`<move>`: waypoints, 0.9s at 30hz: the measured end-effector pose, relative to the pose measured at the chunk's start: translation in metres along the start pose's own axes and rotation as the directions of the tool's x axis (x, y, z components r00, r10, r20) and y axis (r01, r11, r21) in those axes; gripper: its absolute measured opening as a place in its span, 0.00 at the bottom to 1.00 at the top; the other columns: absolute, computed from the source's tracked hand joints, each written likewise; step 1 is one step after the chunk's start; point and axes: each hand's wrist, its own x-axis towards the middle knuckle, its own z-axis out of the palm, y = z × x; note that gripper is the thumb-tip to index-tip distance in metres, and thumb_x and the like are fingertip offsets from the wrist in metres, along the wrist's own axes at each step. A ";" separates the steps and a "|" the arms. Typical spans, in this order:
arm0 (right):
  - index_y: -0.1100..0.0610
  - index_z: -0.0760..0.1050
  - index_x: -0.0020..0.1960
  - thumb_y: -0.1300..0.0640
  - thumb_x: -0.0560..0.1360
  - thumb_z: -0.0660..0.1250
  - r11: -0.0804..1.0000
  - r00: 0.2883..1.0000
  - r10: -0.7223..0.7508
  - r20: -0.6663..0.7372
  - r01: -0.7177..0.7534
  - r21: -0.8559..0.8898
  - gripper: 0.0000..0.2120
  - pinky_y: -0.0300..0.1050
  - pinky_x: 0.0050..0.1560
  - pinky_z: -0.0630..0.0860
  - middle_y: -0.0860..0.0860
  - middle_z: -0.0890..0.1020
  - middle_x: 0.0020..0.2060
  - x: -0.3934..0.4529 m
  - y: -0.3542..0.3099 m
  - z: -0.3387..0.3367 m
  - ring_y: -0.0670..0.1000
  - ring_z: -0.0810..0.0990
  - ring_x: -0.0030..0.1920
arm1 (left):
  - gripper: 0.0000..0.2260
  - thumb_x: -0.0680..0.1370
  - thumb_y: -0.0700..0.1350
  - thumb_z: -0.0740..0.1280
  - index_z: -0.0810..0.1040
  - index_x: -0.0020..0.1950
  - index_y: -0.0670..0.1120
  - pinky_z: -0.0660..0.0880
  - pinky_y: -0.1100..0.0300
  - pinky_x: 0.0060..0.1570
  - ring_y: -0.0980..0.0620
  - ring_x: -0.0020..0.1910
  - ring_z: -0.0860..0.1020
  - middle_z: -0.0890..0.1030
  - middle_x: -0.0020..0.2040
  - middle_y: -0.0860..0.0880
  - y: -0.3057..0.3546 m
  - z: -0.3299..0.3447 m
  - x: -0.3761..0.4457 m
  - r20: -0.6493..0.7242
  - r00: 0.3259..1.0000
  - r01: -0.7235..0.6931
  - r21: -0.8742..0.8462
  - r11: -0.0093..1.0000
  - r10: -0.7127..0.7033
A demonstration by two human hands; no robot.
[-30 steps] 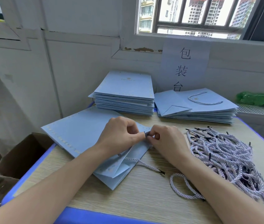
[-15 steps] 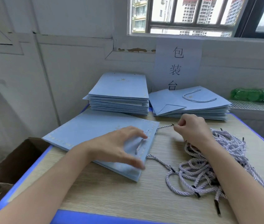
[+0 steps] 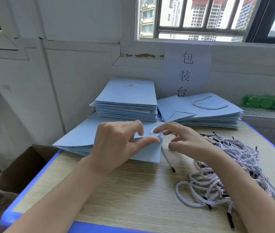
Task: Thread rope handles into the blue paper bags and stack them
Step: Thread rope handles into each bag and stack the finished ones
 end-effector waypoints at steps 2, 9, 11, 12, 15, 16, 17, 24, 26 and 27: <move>0.46 0.76 0.56 0.58 0.70 0.68 0.995 0.996 -0.036 -0.084 0.029 -0.092 0.16 0.34 0.48 0.73 0.37 0.75 0.52 0.003 0.004 0.005 0.37 0.74 0.52 | 0.17 0.73 0.56 0.69 0.77 0.34 0.44 0.65 0.62 0.20 0.58 0.22 0.63 0.64 0.24 0.58 0.004 0.001 -0.001 -0.097 0.994 -0.048 0.060 0.997 0.054; 0.62 0.82 0.45 0.61 0.72 0.64 0.970 0.781 -0.203 -0.591 0.079 -0.228 0.08 0.29 0.34 0.66 0.45 0.75 0.27 0.010 0.002 0.005 0.38 0.73 0.30 | 0.06 0.77 0.44 0.67 0.73 0.52 0.46 0.75 0.59 0.43 0.51 0.43 0.80 0.82 0.45 0.49 0.006 0.003 -0.002 -0.163 0.979 -0.114 0.044 0.992 0.120; 0.61 0.81 0.46 0.58 0.69 0.59 0.998 0.753 -0.058 -0.656 0.042 -0.040 0.14 0.41 0.34 0.67 0.54 0.77 0.28 0.009 0.004 -0.001 0.44 0.71 0.31 | 0.08 0.77 0.43 0.66 0.72 0.55 0.45 0.69 0.58 0.57 0.48 0.55 0.75 0.77 0.56 0.46 0.009 0.002 0.000 -0.160 0.980 -0.104 0.073 0.992 0.115; 0.59 0.81 0.44 0.57 0.68 0.58 0.997 0.736 -0.004 -0.677 0.059 0.058 0.14 0.43 0.36 0.68 0.60 0.78 0.31 0.009 0.007 -0.005 0.47 0.71 0.33 | 0.10 0.76 0.44 0.65 0.71 0.56 0.45 0.65 0.57 0.62 0.48 0.60 0.72 0.73 0.60 0.45 0.010 0.001 0.002 -0.170 0.980 -0.086 0.083 0.993 0.099; 0.57 0.79 0.43 0.61 0.73 0.59 0.921 0.734 0.083 -0.674 0.201 0.333 0.09 0.57 0.40 0.76 0.65 0.77 0.36 0.006 0.008 -0.017 0.53 0.73 0.37 | 0.13 0.75 0.44 0.65 0.70 0.59 0.45 0.61 0.53 0.67 0.49 0.67 0.63 0.66 0.65 0.45 0.011 0.000 0.002 -0.199 0.979 -0.031 0.063 0.998 0.043; 0.57 0.79 0.41 0.65 0.74 0.59 0.880 0.747 0.108 -0.656 0.236 0.413 0.11 0.54 0.39 0.76 0.62 0.77 0.35 0.005 0.008 -0.018 0.53 0.74 0.37 | 0.13 0.75 0.44 0.65 0.71 0.59 0.44 0.62 0.53 0.67 0.49 0.67 0.63 0.66 0.65 0.45 0.010 0.000 0.002 -0.178 0.984 -0.021 0.063 0.998 0.032; 0.56 0.79 0.40 0.69 0.74 0.59 0.841 0.768 0.119 -0.629 0.258 0.475 0.14 0.48 0.37 0.76 0.60 0.77 0.35 0.005 0.007 -0.018 0.53 0.75 0.36 | 0.13 0.75 0.44 0.65 0.73 0.58 0.44 0.62 0.54 0.66 0.48 0.66 0.65 0.67 0.65 0.45 0.010 0.001 0.001 -0.147 0.989 -0.013 0.073 0.997 0.024; 0.64 0.77 0.41 0.69 0.80 0.56 0.789 0.942 0.250 -0.226 -0.062 0.611 0.13 0.34 0.24 0.66 0.51 0.74 0.24 0.009 0.005 0.001 0.45 0.69 0.24 | 0.10 0.75 0.47 0.62 0.79 0.50 0.43 0.69 0.57 0.55 0.51 0.54 0.74 0.77 0.53 0.48 0.001 0.012 -0.006 0.179 0.974 0.147 -0.049 0.988 -0.137; 0.64 0.78 0.42 0.64 0.80 0.58 0.902 0.947 0.303 -0.104 -0.249 0.354 0.13 0.34 0.24 0.66 0.49 0.76 0.24 0.009 0.008 0.006 0.46 0.70 0.24 | 0.14 0.75 0.51 0.60 0.78 0.52 0.45 0.69 0.60 0.56 0.52 0.55 0.73 0.76 0.53 0.50 -0.002 0.016 -0.010 0.365 0.912 0.236 -0.089 0.968 -0.189; 0.63 0.79 0.44 0.61 0.80 0.59 0.941 0.942 0.322 -0.095 -0.307 0.144 0.12 0.34 0.26 0.67 0.48 0.78 0.26 0.009 0.010 0.006 0.46 0.71 0.25 | 0.16 0.75 0.54 0.59 0.78 0.54 0.46 0.68 0.62 0.57 0.53 0.56 0.72 0.75 0.54 0.51 -0.003 0.017 -0.012 0.465 0.863 0.266 -0.084 0.960 -0.198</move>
